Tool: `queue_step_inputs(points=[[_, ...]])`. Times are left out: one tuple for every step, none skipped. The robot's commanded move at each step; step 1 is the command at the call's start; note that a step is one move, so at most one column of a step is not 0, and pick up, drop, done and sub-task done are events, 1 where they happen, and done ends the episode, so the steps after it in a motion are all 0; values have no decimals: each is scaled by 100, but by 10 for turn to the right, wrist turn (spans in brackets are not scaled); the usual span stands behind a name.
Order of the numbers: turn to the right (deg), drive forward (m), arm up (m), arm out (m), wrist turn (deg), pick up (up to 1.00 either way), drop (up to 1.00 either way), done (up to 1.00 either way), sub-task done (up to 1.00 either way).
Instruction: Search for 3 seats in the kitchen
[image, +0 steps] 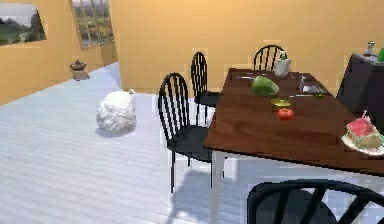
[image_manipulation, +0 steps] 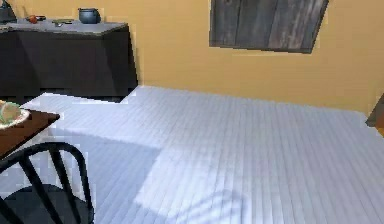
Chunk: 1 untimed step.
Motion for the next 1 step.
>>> queue_step_inputs(points=[[-240, 0, 0, 0, 0, 0, 0, 0, 0]])
